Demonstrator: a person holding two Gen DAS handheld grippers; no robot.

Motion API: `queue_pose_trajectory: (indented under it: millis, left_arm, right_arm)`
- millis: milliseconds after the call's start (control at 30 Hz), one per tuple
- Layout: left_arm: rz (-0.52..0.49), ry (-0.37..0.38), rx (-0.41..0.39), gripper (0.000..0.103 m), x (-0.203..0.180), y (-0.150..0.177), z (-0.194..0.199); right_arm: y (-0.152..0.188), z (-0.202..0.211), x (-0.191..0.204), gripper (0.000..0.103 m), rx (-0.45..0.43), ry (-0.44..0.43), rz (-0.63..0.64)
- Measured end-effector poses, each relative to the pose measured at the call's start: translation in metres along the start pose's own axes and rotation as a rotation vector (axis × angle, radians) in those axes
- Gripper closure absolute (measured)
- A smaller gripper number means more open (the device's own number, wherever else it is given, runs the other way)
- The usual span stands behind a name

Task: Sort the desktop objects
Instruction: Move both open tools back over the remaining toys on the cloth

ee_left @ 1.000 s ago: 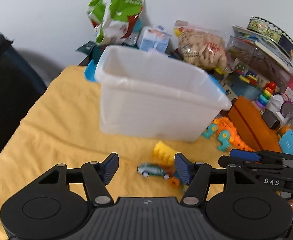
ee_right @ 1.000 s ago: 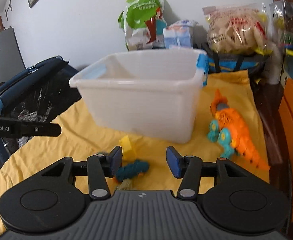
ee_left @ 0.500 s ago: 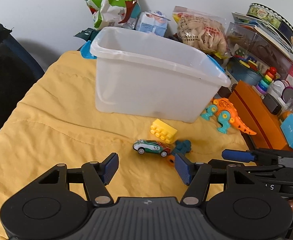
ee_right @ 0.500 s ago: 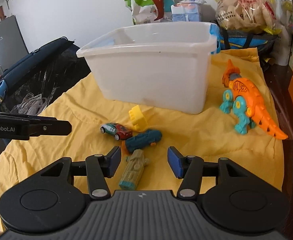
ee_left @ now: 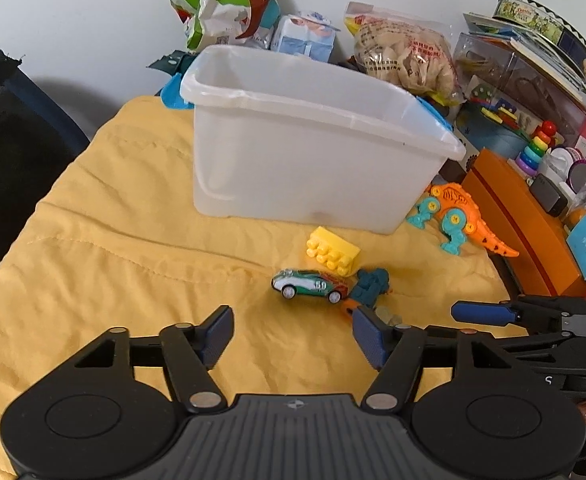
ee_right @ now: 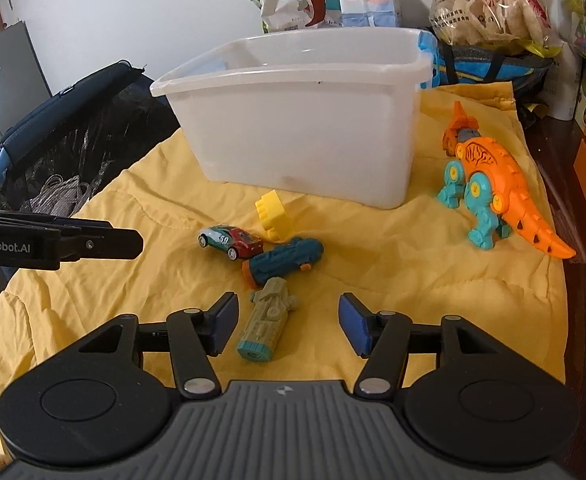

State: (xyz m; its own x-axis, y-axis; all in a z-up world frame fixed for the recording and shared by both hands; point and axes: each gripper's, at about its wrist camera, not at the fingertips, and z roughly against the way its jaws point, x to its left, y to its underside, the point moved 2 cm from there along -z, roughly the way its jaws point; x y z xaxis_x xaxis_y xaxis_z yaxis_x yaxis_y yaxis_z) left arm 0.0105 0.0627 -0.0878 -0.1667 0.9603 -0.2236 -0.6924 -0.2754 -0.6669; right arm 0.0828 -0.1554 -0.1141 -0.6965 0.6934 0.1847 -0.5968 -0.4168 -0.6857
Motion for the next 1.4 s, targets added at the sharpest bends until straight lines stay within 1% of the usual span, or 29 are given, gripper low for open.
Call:
queue_pose_trajectory:
  millis: [100,267,367,467,533,600,867,1067,1133,1400]
  left_arm:
    - [-0.007,-0.004,0.008,0.032,0.000,0.003,-0.001]
    - [-0.011,-0.004,0.022,0.030,0.000,0.008,-0.002]
    - [-0.013,-0.023,0.020,0.030,0.000,0.010,-0.001]
    - [-0.003,-0.020,0.028,0.029,0.003,0.011,-0.002]
    - [0.006,-0.022,0.033,0.029,0.004,0.012,-0.002]
    - [0.011,-0.021,0.038,0.029,0.005,0.013,-0.003]
    - [0.011,-0.028,0.033,0.029,0.004,0.013,-0.004]
    - [0.034,-0.004,0.024,0.029,0.006,0.012,-0.004]
    - [0.031,-0.006,0.022,0.029,0.006,0.012,-0.004]
    - [0.060,0.014,0.034,0.029,0.008,0.014,-0.008]
  right_arm:
    - [0.003,-0.001,0.004,0.043,0.006,0.009,0.015]
    - [0.008,-0.002,0.012,0.039,0.014,0.033,0.065]
    - [0.010,-0.003,0.014,0.037,0.022,0.029,0.074]
    - [0.011,-0.005,0.017,0.036,0.036,0.025,0.087]
    - [0.013,-0.006,0.020,0.033,0.040,0.030,0.104]
    - [0.015,-0.007,0.022,0.033,0.043,0.033,0.112]
    - [0.017,-0.007,0.020,0.032,0.047,0.045,0.103]
    - [0.019,-0.006,0.017,0.031,0.043,0.052,0.091]
    - [0.020,-0.006,0.016,0.031,0.045,0.053,0.089]
    - [0.021,-0.006,0.015,0.031,0.048,0.061,0.086]
